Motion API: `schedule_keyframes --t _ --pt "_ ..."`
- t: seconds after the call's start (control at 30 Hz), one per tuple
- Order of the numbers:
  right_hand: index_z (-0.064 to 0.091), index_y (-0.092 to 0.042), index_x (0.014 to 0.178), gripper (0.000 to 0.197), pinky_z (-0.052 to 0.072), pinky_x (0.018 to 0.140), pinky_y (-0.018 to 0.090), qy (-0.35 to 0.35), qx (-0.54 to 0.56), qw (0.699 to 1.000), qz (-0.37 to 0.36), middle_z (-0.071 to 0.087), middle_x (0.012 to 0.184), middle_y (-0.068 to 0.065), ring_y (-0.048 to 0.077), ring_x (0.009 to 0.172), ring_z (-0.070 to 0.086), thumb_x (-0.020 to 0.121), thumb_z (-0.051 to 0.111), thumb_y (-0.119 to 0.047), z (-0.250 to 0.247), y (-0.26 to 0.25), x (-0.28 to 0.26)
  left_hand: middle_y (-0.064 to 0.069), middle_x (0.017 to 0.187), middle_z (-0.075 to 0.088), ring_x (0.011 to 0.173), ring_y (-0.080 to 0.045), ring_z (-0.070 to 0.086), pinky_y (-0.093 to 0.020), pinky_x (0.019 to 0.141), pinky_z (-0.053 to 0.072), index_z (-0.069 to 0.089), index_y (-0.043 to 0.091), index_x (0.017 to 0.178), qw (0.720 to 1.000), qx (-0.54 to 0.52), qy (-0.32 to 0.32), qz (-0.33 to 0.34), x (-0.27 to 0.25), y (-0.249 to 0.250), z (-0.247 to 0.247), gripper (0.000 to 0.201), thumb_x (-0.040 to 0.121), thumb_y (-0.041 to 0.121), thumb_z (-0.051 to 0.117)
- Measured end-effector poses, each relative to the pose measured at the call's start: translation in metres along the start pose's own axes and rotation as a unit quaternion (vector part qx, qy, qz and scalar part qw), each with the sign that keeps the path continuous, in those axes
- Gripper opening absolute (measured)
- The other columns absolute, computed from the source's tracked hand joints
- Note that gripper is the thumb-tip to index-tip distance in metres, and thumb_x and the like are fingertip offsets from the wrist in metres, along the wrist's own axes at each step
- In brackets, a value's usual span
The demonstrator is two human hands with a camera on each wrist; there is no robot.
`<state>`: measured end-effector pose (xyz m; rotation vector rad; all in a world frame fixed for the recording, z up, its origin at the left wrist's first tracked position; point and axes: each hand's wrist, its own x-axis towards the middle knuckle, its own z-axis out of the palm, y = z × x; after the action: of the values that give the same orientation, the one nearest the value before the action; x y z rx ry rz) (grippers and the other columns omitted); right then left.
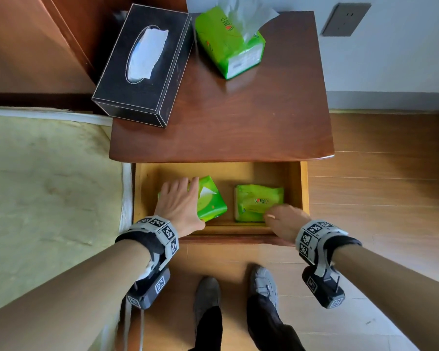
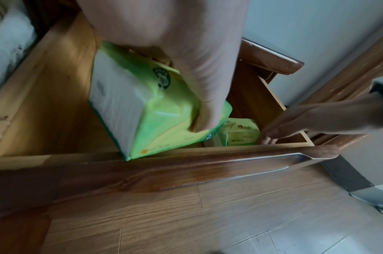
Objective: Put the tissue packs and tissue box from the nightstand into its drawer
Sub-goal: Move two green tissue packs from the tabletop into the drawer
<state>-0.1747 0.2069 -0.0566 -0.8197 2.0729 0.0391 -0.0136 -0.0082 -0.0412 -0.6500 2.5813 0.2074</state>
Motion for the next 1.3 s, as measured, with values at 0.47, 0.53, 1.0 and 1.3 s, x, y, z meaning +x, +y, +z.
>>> schedule_keyframes --t 0.47,0.53,1.0,1.3 --pt "0.028 -0.013 0.153 0.055 0.014 0.121 0.034 -0.054 0.094 0.994 -0.008 0.019 0.163 0.005 0.022 0.15 0.019 0.103 0.031 -0.037 -0.031 -0.005 0.032 -0.002 0.143 0.042 0.131 -0.025 0.041 -0.056 0.105 0.033 0.019 0.023 0.151 0.999 -0.008 -0.044 0.023 0.016 0.016 -0.009 0.109 0.061 0.051 0.074" --pt "0.039 -0.014 0.148 0.052 0.019 0.118 0.032 -0.037 0.13 0.991 0.002 0.032 0.159 0.005 0.023 0.146 0.028 0.102 0.038 -0.038 -0.036 -0.005 0.035 -0.001 0.143 0.043 0.129 -0.024 0.043 -0.053 0.1 0.039 0.02 0.025 0.151 0.998 -0.022 -0.052 0.023 0.018 0.021 -0.01 0.108 0.061 0.053 0.074" --pt "0.056 -0.011 0.129 0.072 0.048 0.102 0.048 -0.019 0.369 0.929 0.004 0.067 0.121 0.005 0.023 0.11 0.065 0.07 0.072 -0.049 -0.031 0.009 0.021 0.002 0.154 0.038 0.137 -0.02 0.042 -0.035 0.105 0.038 0.031 0.029 0.15 0.954 -0.279 -0.085 0.066 0.028 0.076 -0.027 0.085 0.08 0.067 0.061" --pt "0.031 -0.031 0.146 0.066 0.048 0.094 0.049 0.103 0.245 0.964 0.029 0.061 0.128 0.009 0.035 0.109 0.059 0.087 0.059 -0.044 -0.041 0.017 -0.006 -0.005 0.155 0.039 0.141 -0.025 0.038 -0.033 0.108 0.029 0.035 0.02 0.151 0.878 -0.424 -0.196 -0.106 0.048 0.069 -0.014 0.061 0.103 0.055 0.022"
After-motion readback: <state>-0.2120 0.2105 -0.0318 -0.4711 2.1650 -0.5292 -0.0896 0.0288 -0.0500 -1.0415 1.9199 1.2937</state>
